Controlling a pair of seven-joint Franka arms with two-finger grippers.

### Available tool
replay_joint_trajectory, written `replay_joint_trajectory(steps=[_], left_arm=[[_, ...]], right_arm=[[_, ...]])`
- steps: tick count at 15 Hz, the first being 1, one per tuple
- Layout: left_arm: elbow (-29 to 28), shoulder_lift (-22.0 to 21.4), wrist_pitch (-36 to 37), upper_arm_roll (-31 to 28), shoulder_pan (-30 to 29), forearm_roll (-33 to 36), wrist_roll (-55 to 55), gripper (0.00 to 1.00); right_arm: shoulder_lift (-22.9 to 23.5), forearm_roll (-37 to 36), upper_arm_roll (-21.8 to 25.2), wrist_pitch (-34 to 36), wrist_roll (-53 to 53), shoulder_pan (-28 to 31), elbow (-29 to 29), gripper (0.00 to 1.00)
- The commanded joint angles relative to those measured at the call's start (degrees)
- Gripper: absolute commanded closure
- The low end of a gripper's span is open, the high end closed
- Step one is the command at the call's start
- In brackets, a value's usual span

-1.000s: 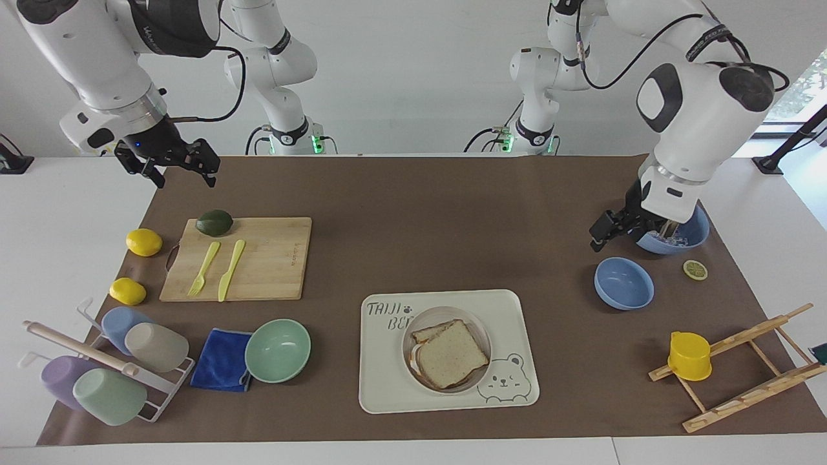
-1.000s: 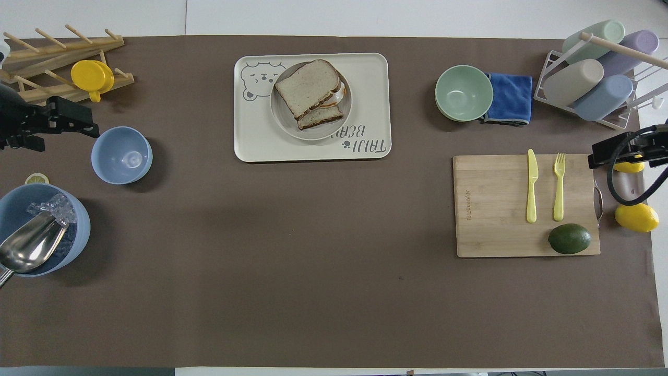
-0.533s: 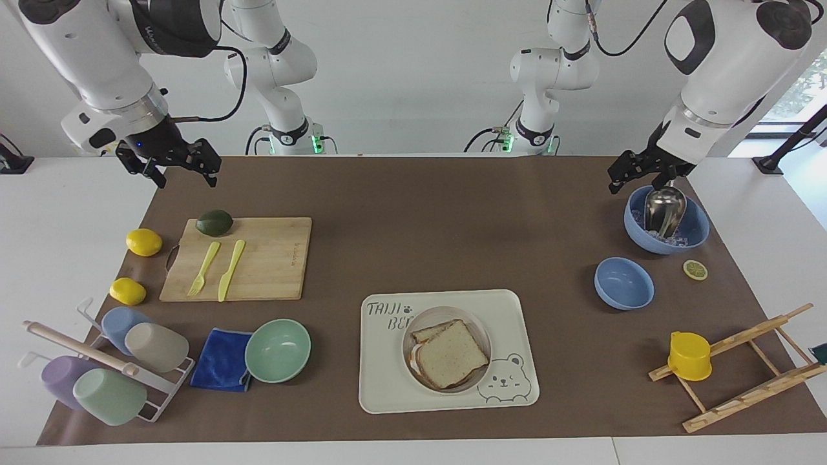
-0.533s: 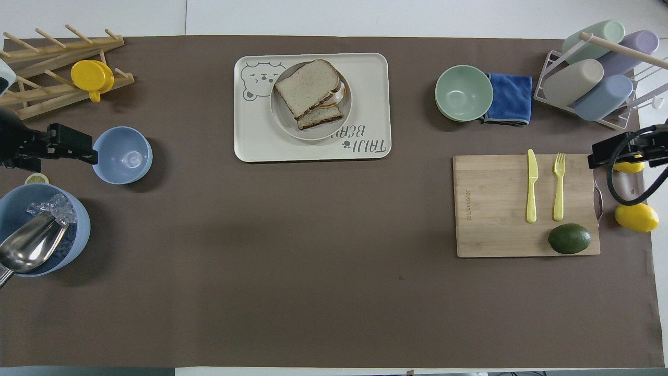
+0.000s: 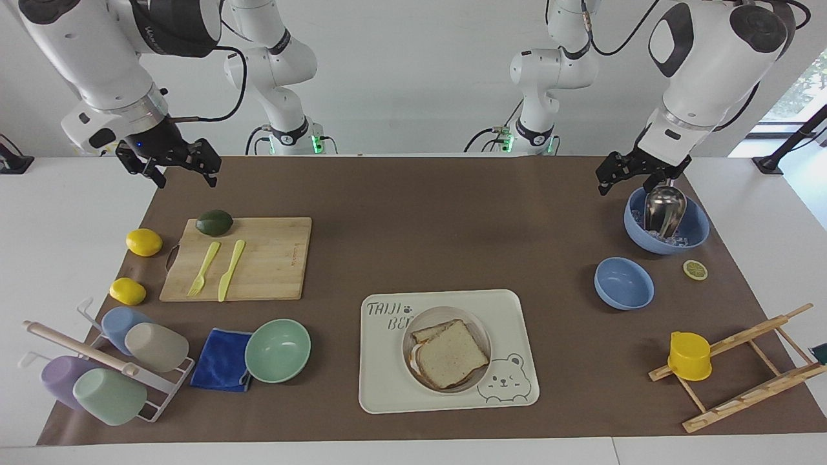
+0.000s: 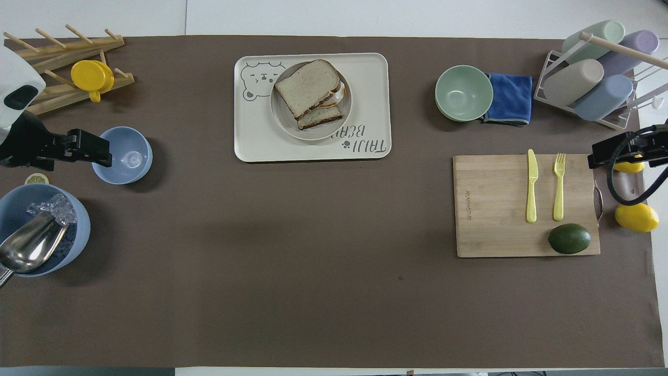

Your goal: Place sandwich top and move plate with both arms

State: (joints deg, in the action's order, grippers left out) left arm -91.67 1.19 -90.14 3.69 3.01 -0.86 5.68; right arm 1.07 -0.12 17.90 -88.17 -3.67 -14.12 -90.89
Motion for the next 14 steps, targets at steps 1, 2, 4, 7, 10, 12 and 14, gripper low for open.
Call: replay_joint_trajectory(steps=[1, 2, 4, 7, 10, 12, 14], left_arm=[[0.5, -2.3, 3.1, 1.2, -1.3, 1.2, -0.8, 0.00], [-0.2, -2.9, 4.0, 1.3, -1.3, 1.1, -0.9, 0.00], [-3.7, -4.7, 3.9, 1.2, -1.0, 1.1, -0.4, 0.00], [-6.3, -5.6, 2.1, 0.8, -0.6, 1.1, -0.6, 0.00], [-5.5, -4.5, 0.0, 0.1, -0.5, 1.0, -0.6, 0.00], [-3.4, -3.6, 0.3, -0.1, -0.5, 0.8, -0.6, 0.00], [-3.1, -3.7, 0.2, -0.1, -0.5, -0.5, -0.5, 0.00]], right_arm=[[-1.4, 0.9, -0.2, -0.2, 0.3, 0.2, -1.2, 0.00], [-1.4, 0.9, -0.2, -0.2, 0.3, 0.2, -1.3, 0.00], [-1.4, 0.9, -0.2, -0.2, 0.3, 0.2, -1.2, 0.00], [-1.4, 0.9, -0.2, -0.2, 0.3, 0.2, -1.3, 0.00], [-1.4, 0.9, -0.2, -0.2, 0.3, 0.2, -1.3, 0.00], [-1.4, 0.9, -0.2, -0.2, 0.3, 0.2, -1.3, 0.00], [-1.4, 0.9, -0.2, -0.2, 0.3, 0.2, -1.3, 0.00]])
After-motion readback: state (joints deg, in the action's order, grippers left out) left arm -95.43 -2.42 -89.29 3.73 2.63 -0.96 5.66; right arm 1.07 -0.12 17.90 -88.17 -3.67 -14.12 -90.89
